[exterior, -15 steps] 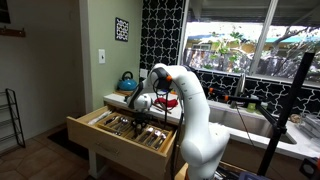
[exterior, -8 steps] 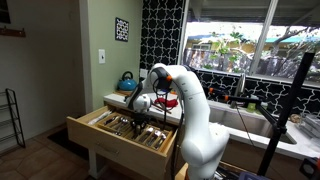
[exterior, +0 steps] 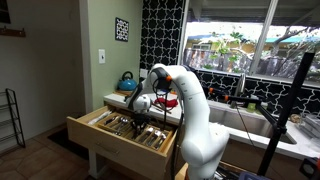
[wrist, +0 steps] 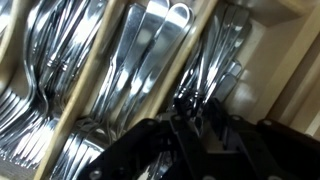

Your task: Remove a spoon from the middle compartment of the opened drawer and put it on the counter top, Remove a fork from the middle compartment of the drawer and put it on the counter top

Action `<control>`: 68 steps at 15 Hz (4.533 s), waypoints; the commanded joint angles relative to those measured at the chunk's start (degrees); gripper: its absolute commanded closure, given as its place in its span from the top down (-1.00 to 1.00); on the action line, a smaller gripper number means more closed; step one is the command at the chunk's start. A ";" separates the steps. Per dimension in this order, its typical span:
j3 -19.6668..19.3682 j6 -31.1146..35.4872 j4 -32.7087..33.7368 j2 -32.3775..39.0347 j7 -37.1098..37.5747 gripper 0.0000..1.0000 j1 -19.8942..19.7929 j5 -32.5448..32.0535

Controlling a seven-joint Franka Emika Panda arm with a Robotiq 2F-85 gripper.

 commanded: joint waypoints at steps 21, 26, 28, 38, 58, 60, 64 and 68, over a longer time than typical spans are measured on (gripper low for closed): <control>-3.55 -11.23 -0.24 -6.21 6.41 -0.96 2.71 -4.92; -3.56 -11.72 0.06 -8.12 6.60 -0.96 3.49 -7.72; -3.71 -12.06 -0.07 -8.84 7.13 -0.96 3.97 -9.22; -4.49 -28.49 5.60 -12.61 5.12 -0.96 3.33 -16.77; -2.63 -53.01 30.94 4.60 -16.39 -0.96 6.09 -53.02; -2.21 -52.73 32.58 6.60 -17.82 -0.96 5.80 -54.82; -1.39 -50.67 35.75 9.42 -18.05 -0.96 4.88 -54.57; -0.96 -48.42 37.57 10.88 -18.11 -0.96 4.26 -53.10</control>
